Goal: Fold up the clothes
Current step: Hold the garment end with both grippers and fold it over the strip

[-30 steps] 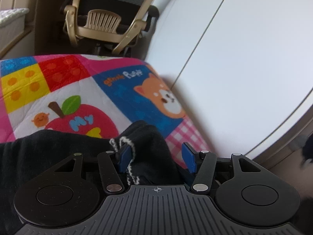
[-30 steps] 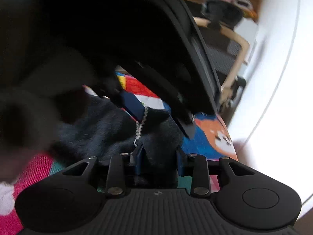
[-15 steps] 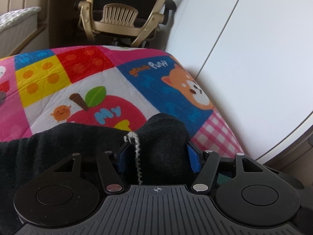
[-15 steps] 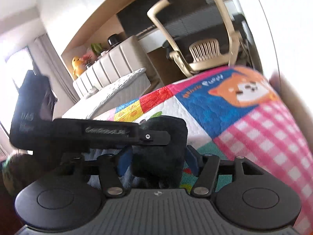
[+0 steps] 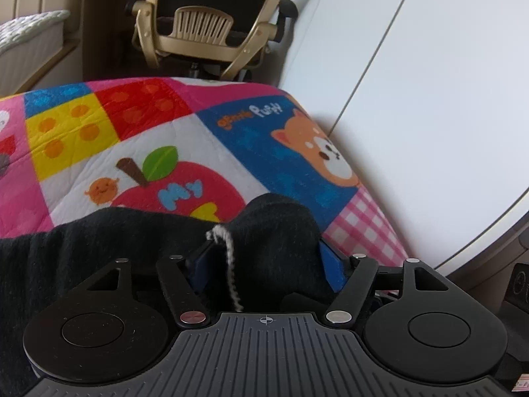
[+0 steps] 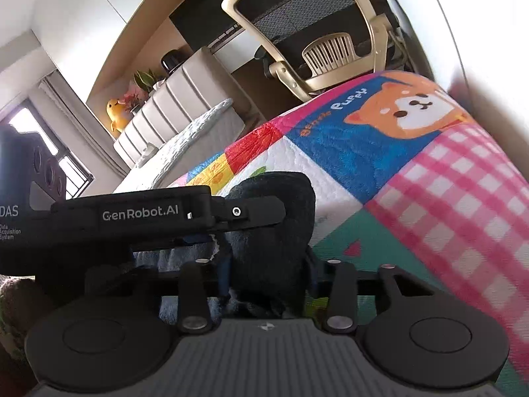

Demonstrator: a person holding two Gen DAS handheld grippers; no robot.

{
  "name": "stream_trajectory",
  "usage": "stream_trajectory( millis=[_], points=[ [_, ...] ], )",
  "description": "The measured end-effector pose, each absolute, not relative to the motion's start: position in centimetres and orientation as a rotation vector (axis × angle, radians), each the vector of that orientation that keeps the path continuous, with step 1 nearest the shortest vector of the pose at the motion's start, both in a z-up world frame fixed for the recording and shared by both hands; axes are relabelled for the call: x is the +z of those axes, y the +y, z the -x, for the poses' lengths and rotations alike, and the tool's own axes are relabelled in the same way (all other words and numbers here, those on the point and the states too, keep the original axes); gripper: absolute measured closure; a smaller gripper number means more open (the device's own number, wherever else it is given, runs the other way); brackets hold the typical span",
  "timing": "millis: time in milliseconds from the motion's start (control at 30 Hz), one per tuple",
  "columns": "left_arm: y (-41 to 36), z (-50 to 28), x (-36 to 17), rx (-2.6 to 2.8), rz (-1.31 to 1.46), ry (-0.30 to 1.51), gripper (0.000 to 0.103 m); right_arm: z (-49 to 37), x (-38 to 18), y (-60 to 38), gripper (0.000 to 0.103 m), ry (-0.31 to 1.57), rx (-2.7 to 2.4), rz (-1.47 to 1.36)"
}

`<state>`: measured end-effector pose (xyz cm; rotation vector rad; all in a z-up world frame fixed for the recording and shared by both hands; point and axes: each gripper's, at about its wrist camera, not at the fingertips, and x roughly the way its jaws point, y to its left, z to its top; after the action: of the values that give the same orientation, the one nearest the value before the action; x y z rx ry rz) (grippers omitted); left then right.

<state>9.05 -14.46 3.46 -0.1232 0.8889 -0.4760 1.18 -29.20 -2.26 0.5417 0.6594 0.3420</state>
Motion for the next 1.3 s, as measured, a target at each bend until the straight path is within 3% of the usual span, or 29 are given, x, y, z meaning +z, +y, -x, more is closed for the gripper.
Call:
stream_trajectory(
  millis=[433, 1000, 1167, 1300],
  points=[
    [-17.0, -7.6, 5.0, -0.541, 0.096, 0.848, 0.028, 1.7, 0.5, -29.1, 0.065, 0.582, 0.251, -0.252],
    [-13.1, -6.7, 6.7, -0.500, 0.171, 0.802, 0.018, 2.8, -0.4, -19.1, 0.061, 0.526, 0.198, 0.339],
    [-13.2, -6.8, 5.9, -0.498, 0.156, 0.821, 0.019, 3.0, -0.8, -18.0, 0.058, 0.517, 0.196, 0.407],
    [-13.1, -6.9, 5.1, -0.488, 0.144, 0.834, 0.026, 3.0, -0.7, -18.3, 0.055, 0.518, 0.209, 0.384]
  ],
)
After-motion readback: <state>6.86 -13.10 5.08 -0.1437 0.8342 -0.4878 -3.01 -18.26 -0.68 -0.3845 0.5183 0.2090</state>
